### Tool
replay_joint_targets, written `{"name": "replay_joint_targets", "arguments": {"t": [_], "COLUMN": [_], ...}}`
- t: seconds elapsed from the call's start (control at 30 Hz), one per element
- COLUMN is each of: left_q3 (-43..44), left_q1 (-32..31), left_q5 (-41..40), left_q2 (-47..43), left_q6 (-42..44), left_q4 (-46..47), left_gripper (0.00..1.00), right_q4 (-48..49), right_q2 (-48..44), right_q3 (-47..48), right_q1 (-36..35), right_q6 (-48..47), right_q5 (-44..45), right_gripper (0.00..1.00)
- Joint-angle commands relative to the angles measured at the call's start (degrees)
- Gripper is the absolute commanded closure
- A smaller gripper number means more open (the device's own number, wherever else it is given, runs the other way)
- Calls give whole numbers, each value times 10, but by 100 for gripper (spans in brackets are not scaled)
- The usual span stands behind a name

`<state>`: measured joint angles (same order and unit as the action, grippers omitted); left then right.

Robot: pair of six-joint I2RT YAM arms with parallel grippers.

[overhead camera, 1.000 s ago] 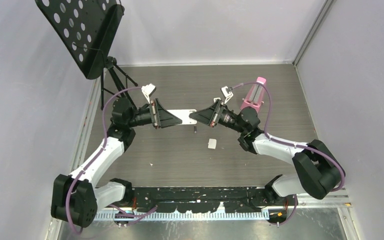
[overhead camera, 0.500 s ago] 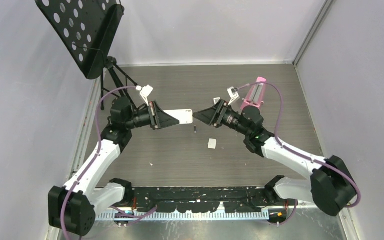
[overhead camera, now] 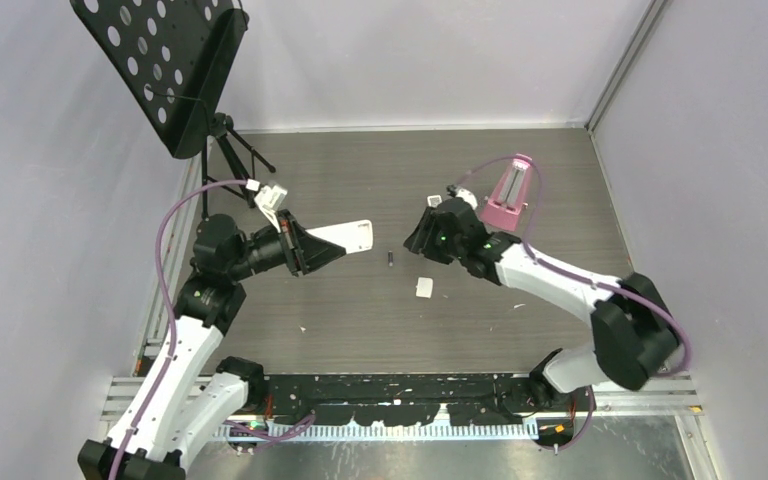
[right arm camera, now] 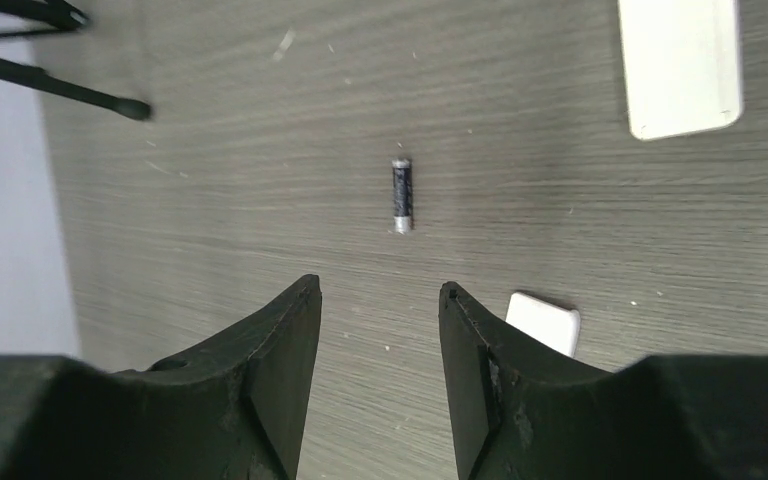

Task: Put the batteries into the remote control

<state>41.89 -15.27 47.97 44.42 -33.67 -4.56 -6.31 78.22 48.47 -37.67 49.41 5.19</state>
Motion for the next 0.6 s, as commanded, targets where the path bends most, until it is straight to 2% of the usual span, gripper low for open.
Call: {"name": "replay_joint_targets", "arguments": {"t": [0.0,0.13,0.33,0.57], "left_q3": [7,18,17,17], "left_q1": [0,0,0,0], "left_q5": [-30,-59,-111,-146], "left_q2": [-23,-30,-48,-57], "left_q6": [34,46,52,61], "left_q4": [0,-28,-52,-75], "left_gripper": [100,100,100,100], "right_q4": [-71,-90,-115,-121], "right_q2": [81,151,250,320], "right_q3": [88,137,206,258], "right_q1": [-35,-70,-88,-91], "right_q6": [-48,-64,-78,-103], "right_q5": [22,55,111,141], "right_gripper": [48,48,49,58]}}
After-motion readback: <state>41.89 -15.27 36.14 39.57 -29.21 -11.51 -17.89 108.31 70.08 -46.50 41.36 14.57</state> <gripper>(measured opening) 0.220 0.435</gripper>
